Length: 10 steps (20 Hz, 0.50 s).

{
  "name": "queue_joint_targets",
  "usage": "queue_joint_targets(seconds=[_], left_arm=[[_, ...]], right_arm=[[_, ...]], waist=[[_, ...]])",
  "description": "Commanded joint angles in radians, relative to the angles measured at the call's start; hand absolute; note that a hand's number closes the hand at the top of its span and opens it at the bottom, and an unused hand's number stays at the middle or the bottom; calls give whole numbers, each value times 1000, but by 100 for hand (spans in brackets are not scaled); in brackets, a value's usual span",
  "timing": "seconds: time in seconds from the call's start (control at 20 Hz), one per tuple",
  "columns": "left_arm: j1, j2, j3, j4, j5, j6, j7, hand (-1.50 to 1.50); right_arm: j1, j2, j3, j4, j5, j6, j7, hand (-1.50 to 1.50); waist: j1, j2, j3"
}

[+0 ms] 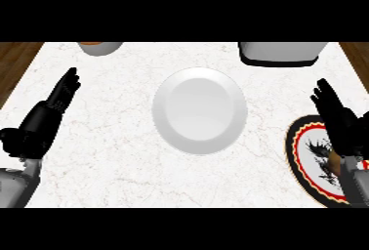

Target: Pick the pear from the plate and place it in the plate

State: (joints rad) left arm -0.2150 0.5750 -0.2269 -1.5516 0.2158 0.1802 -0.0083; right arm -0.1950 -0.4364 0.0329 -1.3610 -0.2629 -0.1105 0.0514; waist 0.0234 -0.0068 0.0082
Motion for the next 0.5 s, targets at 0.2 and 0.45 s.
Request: queue_joint_targets(seconds=[0.2,0.45], left_arm=[[72,-64,53,82,42,8,-44,0],[121,-128,25,162,62,-12,-90,0]], right_arm=[[-189,43,-104,319,-59,-118,276,150],[-148,-37,-25,384,276,-435,214,-150]], waist=[[19,27,-9],[0,27,-11]])
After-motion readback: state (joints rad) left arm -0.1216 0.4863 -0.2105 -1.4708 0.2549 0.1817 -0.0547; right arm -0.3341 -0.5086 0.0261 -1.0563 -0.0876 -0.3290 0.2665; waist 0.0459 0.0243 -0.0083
